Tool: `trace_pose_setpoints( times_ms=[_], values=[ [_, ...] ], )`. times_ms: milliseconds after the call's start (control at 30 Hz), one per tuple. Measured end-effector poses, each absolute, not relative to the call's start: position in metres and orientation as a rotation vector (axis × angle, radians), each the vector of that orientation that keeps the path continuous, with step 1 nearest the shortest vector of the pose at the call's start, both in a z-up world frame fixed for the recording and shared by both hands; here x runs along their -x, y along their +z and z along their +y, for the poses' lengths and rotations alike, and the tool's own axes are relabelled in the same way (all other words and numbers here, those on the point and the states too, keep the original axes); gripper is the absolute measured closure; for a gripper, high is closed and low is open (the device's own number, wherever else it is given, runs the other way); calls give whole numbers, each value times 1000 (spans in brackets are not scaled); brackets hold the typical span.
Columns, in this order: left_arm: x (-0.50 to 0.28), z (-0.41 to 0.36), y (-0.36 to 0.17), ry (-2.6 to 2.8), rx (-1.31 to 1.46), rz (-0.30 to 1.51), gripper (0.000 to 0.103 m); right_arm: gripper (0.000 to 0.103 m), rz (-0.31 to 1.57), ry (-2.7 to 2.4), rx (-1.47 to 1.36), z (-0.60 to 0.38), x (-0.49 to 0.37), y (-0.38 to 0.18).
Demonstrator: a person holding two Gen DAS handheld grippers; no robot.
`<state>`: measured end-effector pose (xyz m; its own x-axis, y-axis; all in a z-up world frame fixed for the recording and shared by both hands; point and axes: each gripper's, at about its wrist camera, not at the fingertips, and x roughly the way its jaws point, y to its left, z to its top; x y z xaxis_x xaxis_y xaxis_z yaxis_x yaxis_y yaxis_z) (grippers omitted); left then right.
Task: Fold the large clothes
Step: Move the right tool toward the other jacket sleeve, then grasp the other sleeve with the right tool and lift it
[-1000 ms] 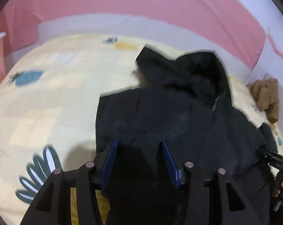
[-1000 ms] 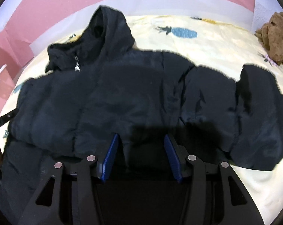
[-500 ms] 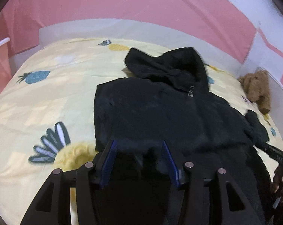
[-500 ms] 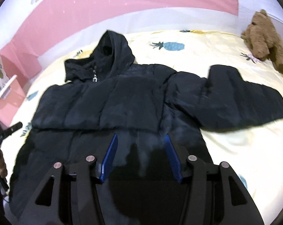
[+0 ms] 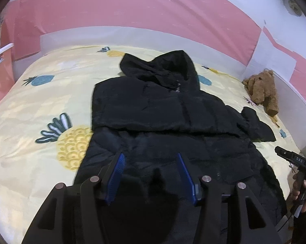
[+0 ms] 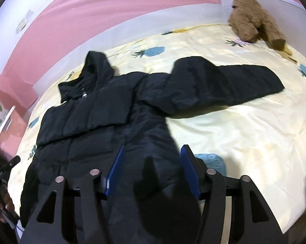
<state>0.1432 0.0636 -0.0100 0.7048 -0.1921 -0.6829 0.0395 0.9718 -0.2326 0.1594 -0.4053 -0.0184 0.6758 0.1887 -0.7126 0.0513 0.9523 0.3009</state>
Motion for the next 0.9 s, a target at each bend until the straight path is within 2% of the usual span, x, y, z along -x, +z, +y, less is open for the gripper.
trace_pose_setpoints(
  times_ms=[167, 367, 633, 900],
  values=[
    [-166, 37, -3, -158, 182, 767, 43, 45, 840, 22, -357, -442, -172, -28],
    [-224, 6, -11, -170, 157, 776, 43, 44, 847, -64, -462, -502, -199, -49],
    [-310, -29, -54, -179, 157, 824, 43, 44, 854, -208, -655, -593, -242, -99],
    [-330, -52, -72, -212, 134, 798, 41, 44, 737, -220, -786, -639, -278, -122]
  ],
)
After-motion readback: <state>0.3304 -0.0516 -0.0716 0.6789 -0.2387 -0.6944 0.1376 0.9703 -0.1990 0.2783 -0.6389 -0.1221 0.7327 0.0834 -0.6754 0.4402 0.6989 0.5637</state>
